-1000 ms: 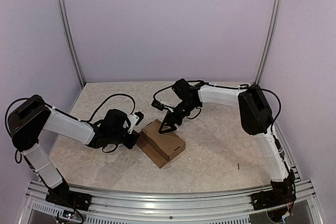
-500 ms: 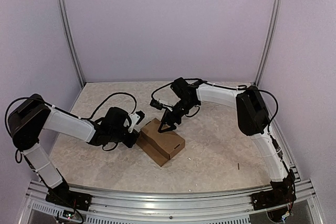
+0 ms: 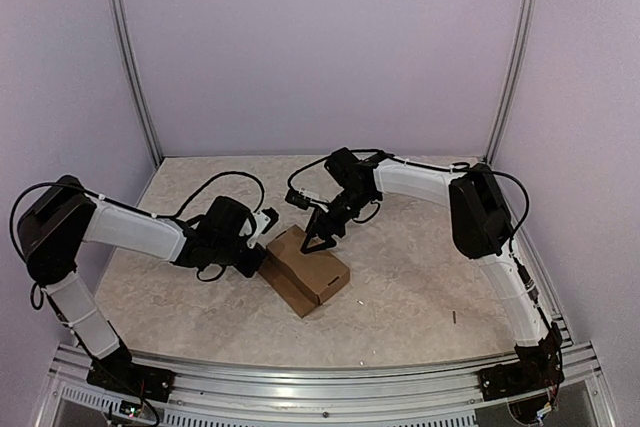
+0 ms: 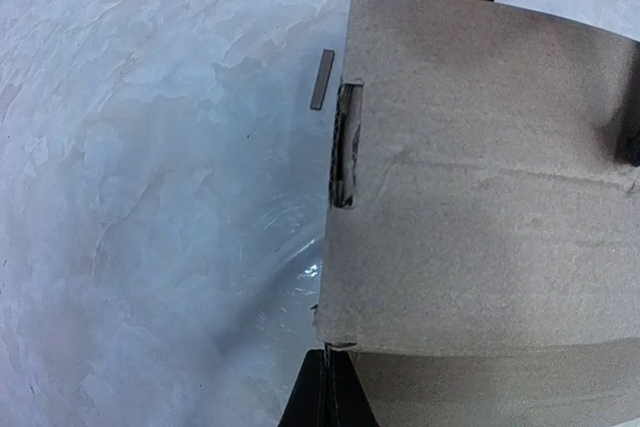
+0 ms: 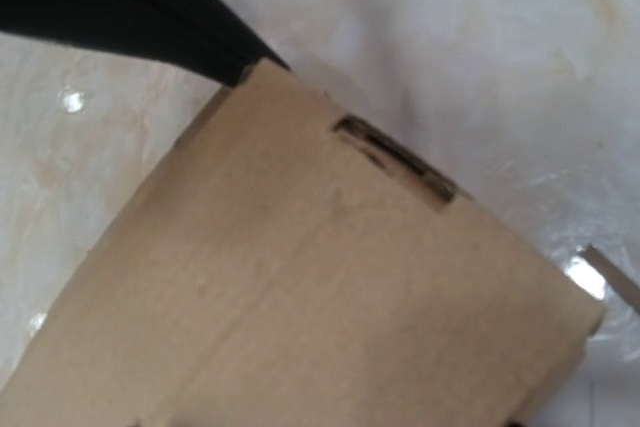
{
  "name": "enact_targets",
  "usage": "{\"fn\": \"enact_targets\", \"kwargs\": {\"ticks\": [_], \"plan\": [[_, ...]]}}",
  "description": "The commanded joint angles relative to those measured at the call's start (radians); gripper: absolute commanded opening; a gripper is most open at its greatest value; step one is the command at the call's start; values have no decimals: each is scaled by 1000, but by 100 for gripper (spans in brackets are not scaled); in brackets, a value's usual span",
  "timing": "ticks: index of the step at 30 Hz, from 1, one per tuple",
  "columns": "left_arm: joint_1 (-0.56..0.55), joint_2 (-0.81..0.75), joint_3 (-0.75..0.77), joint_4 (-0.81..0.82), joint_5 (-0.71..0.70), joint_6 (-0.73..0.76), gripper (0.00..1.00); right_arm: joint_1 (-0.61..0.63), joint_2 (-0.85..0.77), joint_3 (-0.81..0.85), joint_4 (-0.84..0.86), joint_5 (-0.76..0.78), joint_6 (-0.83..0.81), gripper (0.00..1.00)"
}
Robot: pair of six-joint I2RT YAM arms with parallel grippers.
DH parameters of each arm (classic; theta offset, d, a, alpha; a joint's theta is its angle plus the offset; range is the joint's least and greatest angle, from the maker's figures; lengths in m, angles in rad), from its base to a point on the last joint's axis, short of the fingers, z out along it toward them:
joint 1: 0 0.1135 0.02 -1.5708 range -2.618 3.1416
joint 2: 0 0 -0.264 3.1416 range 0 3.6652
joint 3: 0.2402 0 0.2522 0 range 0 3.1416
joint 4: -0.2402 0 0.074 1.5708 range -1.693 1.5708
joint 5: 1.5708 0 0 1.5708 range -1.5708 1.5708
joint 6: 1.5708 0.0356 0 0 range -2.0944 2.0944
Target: Fold the paper box
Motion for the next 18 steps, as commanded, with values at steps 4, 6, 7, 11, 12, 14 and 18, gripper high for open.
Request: {"fn": "enact_targets", "kwargs": {"ticks": [4,6,7,11,12,14,18], "plan": [[5,27,89,28,-34,-11,0,96,44,-9,-61,-108,-55,73],[4,35,101,19,-39,-10,0,96,46,-9,-58,-103,-51,73],[4,38,105,12,-44,-9,0,95,47,-9,-58,-99,-47,73],[4,42,103,-2,-48,-14,0,84,47,-9,-58,-93,-29,73],[5,43,103,-8,-47,-16,0,75,47,-8,-58,-94,-22,73],[4,45,98,-12,-45,-20,0,58,45,-8,-58,-97,-5,73],[3,40,79,10,-35,-27,5,21,23,-17,-56,-103,21,73]]}}
